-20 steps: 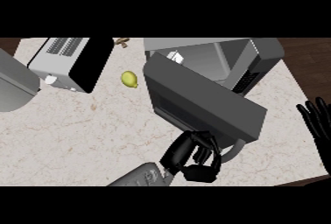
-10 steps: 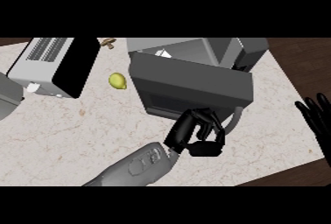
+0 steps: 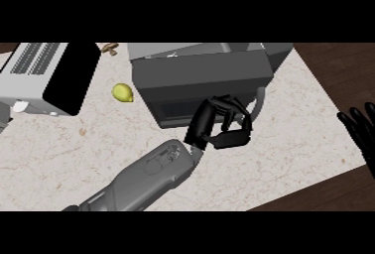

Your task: Pick up the milk, place it into the microwave and close the microwave

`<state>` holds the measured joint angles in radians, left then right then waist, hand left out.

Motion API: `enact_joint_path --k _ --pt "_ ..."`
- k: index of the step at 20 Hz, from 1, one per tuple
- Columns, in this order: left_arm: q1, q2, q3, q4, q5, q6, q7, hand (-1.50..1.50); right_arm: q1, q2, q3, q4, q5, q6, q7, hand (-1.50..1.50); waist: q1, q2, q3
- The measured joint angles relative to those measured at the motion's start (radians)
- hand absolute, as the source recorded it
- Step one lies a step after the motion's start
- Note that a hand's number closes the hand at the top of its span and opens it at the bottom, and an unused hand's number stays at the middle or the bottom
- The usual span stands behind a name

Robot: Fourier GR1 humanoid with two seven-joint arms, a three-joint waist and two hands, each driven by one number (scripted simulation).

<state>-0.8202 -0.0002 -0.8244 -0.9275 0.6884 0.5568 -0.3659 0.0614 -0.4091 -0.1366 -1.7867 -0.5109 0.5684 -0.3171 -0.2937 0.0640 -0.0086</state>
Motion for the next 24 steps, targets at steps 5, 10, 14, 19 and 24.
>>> enact_joint_path --k 5,10,14,19,24 --pt "-0.045 0.0 0.036 0.051 0.062 -0.003 -0.044 1.5 -0.016 -0.018 -0.004 -0.018 -0.031 0.006 0.023 -1.5 -0.022 0.01 0.001" --pt "-0.088 0.0 0.062 0.102 0.11 -0.013 -0.082 1.5 -0.039 -0.038 -0.014 -0.035 -0.062 0.005 0.046 -1.5 -0.037 0.016 0.002" --pt "-0.087 0.0 0.062 0.112 0.14 -0.014 -0.122 1.5 -0.053 -0.053 -0.017 -0.048 -0.085 0.006 0.064 -1.5 -0.045 0.015 0.003" --pt "-0.089 0.0 0.056 0.122 0.168 -0.021 -0.168 1.5 -0.072 -0.066 -0.019 -0.058 -0.117 0.006 0.083 -1.5 -0.049 0.017 0.004" --pt "-0.088 0.001 0.054 0.131 0.195 -0.021 -0.207 1.5 -0.083 -0.081 -0.024 -0.067 -0.149 0.002 0.106 -1.5 -0.059 0.016 0.005"
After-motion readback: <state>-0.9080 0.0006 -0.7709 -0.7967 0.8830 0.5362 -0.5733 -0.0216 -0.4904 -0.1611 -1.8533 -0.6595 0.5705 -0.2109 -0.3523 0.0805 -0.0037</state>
